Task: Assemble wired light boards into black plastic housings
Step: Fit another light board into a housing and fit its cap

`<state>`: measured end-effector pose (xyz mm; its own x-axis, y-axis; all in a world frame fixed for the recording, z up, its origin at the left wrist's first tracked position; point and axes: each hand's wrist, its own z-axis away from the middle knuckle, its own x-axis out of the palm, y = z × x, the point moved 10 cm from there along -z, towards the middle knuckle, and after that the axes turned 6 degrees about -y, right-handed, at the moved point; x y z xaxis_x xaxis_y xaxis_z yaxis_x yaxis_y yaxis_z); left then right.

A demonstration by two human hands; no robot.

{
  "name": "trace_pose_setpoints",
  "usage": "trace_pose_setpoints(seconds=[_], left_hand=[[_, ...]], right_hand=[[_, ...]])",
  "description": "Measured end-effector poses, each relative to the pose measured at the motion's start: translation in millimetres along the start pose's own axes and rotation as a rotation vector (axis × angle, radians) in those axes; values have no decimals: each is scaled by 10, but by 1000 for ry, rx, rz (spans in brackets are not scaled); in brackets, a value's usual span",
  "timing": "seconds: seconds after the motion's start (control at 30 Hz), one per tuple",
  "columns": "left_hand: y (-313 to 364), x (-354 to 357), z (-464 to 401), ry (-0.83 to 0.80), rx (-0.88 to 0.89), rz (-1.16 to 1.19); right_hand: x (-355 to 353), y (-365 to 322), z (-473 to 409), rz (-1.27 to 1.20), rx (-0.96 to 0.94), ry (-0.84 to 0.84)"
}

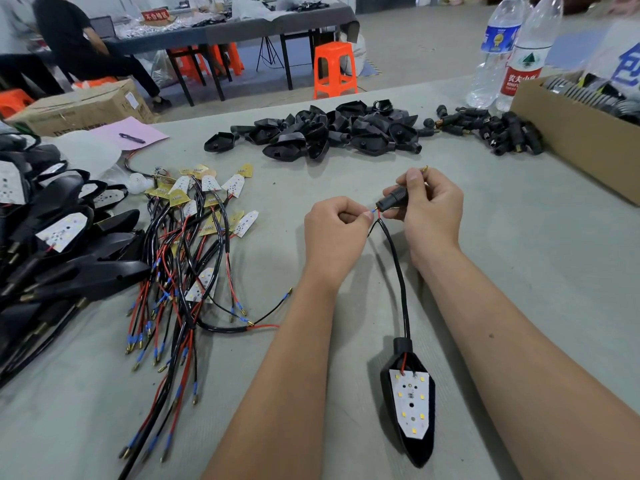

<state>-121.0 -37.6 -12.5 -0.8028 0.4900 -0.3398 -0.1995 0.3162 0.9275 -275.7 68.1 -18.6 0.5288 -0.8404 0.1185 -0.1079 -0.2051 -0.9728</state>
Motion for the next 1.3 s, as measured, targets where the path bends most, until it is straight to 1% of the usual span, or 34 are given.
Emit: trace_pose_setpoints(seconds=[0.07,0.17,0.23,0.33,0.4,0.5,0.6,0.73,0.8,0.9,0.97,1.07,1.2,1.3], left_hand=[[18,2,2,-5,21,-12],[64,-7,12,20,67,-92],[112,-17,27,46,108,-153],[179,11,43,36,158,-183],[149,31,32,18,131,-143],[49,59,10,-26,47,-24],[20,43,-6,-46,18,37],[-96,0,-26,-61,-45,192],[-126,-2,-36,-79,-48,222],[-121,15,-37,-100,-34,246],[-108,2,-37,-94,-22,222],[-75,-43,-50,-74,18,86],[37,47,-33,-133,105,-84],[84,109,-7,-138,138,-92]], right_hand=[[4,-6,3,19,-6,-4],[23,-20,15,63,-14,-12],[34,-18,19,63,-7,-20],[40,-18,24,58,1,-29],[37,-20,27,35,7,-26],[18,8,19,-34,40,-8],[-13,36,16,-72,58,32],[-79,90,13,-168,90,100],[-96,110,7,-206,105,117],[-109,113,3,-199,107,129],[-124,111,1,-161,99,135],[-130,89,3,-89,74,128],[-79,40,9,-31,40,82],[-62,11,17,-8,25,62]])
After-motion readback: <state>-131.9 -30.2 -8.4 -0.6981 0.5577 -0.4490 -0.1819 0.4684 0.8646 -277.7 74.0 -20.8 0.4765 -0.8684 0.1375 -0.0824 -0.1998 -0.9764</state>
